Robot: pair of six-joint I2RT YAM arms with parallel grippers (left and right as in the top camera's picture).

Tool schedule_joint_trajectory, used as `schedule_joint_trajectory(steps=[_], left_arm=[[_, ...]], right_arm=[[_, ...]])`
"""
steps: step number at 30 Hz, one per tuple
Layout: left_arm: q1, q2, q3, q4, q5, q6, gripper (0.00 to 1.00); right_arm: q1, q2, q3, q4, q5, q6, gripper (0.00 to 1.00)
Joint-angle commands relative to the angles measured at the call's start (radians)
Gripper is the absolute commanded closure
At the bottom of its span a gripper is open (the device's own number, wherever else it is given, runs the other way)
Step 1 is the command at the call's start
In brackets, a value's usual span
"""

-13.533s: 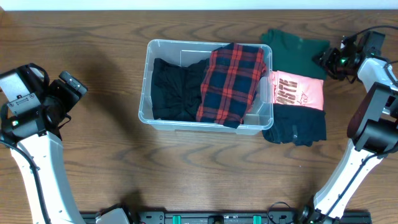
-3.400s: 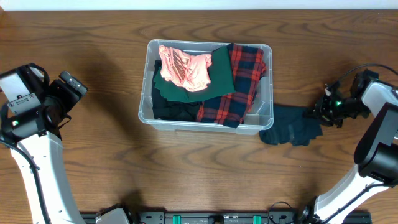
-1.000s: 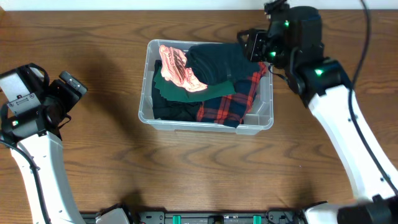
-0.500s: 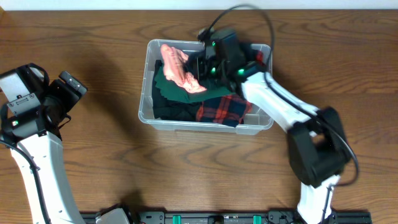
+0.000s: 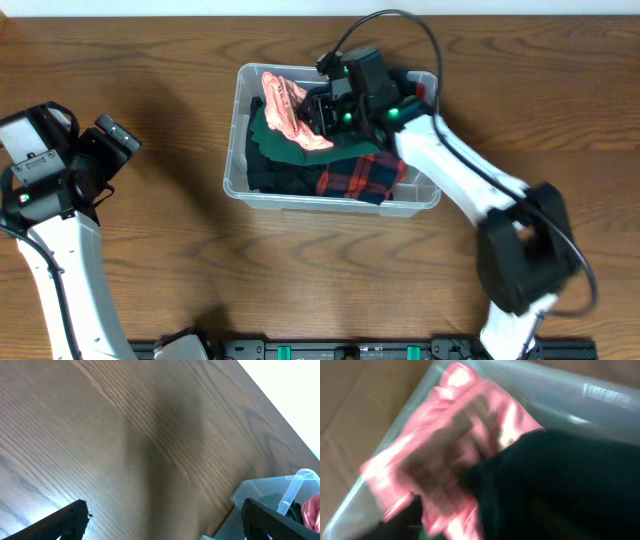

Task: Pack container
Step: 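Release the dark garment and pull the right gripper back out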

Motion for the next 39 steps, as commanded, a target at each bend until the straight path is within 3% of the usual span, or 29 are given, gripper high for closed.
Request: schedule_joint_trajectory(steps=[1, 7, 19, 24, 30, 34, 39], left_arm=[[0.004, 0.004, 0.004, 0.0, -0.009, 0.013, 0.02], [0.004, 0.004, 0.004, -0.003, -0.009, 0.013, 0.02], [0.004, 0.004, 0.004, -0.003, -0.009, 0.013, 0.02], [0.004, 0.004, 0.004, -0.003, -0.009, 0.013, 0.02], [0.004, 0.004, 0.004, -0.003, -0.009, 0.013, 0.02], [0.004, 0.004, 0.004, -0.003, -0.009, 0.013, 0.02], [0.004, 0.004, 0.004, -0.003, -0.009, 0.013, 0.02]], right_arm=[[-0.016, -0.187, -0.007, -0.011, 0.011, -0.165, 0.01], [-0.022, -0.428, -0.007, -0.016, 0.102, -0.236, 0.01], [-0.08, -0.76, -0.008, -0.382, 0.603, -0.253, 0.01], [-0.203, -0.839, -0.008, -0.508, 0.637, -0.248, 0.01], [-0.336, -0.91, -0.032, -0.54, 0.623, -0.242, 0.01], [-0.394, -1.015, -0.172, -0.459, 0.605, -0.242, 0.01], [-0.432, -1.208, -0.546, -0.266, 0.575, -0.163, 0.01]])
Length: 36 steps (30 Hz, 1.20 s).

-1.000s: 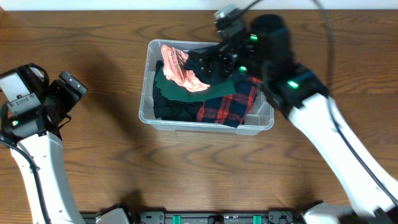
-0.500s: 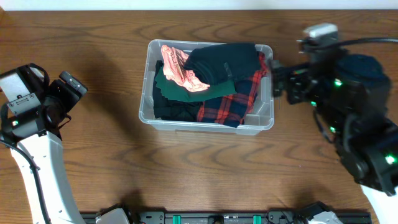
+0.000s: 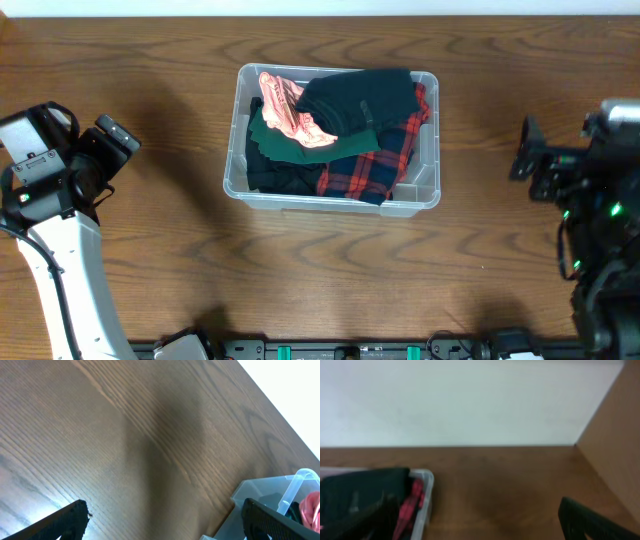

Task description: Pack container

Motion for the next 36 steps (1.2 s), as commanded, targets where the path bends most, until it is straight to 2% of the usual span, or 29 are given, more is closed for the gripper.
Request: schedule_joint_trajectory(steps=[1, 5, 10, 16, 24, 31, 36], left_arm=[[0.004, 0.004, 0.004, -0.003, -0.009, 0.013, 0.02], [0.004, 0.004, 0.004, -0.003, -0.009, 0.013, 0.02], [0.004, 0.004, 0.004, -0.003, -0.009, 0.013, 0.02], [0.004, 0.004, 0.004, -0.003, -0.009, 0.013, 0.02], [0.004, 0.004, 0.004, -0.003, -0.009, 0.013, 0.02], [0.004, 0.004, 0.004, -0.003, -0.009, 0.013, 0.02], [0.004, 0.004, 0.004, -0.003, -0.009, 0.013, 0.02]], right_arm=[[-0.02, -0.103, -0.225, 0.072, -0.019, 0.075, 0.01], [-0.021, -0.268, -0.475, 0.139, -0.023, 0.146, 0.01], [-0.023, -0.484, -0.681, 0.134, -0.038, 0.171, 0.01], [-0.051, -0.682, -0.8, 0.153, -0.037, 0.172, 0.01], [-0.066, -0.751, -0.917, 0.159, -0.034, 0.201, 0.01], [-0.066, -0.771, -1.009, 0.237, -0.035, 0.202, 0.01], [-0.064, -0.771, -1.01, 0.249, -0.037, 0.201, 0.01]])
